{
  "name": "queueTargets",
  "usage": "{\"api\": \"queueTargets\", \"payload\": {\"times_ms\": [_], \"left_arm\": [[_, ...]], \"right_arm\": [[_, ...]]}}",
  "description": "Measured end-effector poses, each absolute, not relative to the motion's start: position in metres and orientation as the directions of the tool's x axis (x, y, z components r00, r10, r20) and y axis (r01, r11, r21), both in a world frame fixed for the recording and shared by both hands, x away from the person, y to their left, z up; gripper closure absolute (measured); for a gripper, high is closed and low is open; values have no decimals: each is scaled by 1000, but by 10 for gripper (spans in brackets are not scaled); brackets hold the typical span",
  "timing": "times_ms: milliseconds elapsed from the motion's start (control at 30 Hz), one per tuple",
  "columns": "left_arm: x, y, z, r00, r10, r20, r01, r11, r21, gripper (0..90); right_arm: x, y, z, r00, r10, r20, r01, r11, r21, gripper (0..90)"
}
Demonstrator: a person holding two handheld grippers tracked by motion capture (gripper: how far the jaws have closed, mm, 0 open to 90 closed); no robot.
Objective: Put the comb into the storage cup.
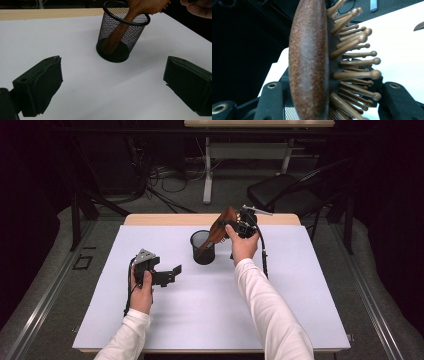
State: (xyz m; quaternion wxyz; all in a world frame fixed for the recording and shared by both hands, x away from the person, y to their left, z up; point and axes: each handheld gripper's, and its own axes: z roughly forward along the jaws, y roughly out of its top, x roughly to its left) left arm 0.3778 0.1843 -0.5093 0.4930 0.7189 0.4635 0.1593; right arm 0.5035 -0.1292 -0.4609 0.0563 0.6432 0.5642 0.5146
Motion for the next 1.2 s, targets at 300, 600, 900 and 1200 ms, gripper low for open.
{"api": "queueTargets", "payload": {"times_ms": [300,600,900,1200], "left_arm": [[378,184,-510,518,824,-228,511,-84,856,23],[378,185,-510,517,825,-227,510,-84,856,23],[378,184,-510,516,826,-225,508,-85,857,23],[378,184,-510,515,827,-224,508,-84,857,22]], "right_arm": [[503,-127,-460,-155,760,631,660,-396,639,317],[504,-128,-460,-153,754,638,667,-397,630,339],[504,-129,-458,-163,762,627,637,-404,656,291],[503,-131,-456,-166,788,592,607,-392,692,277]]}}
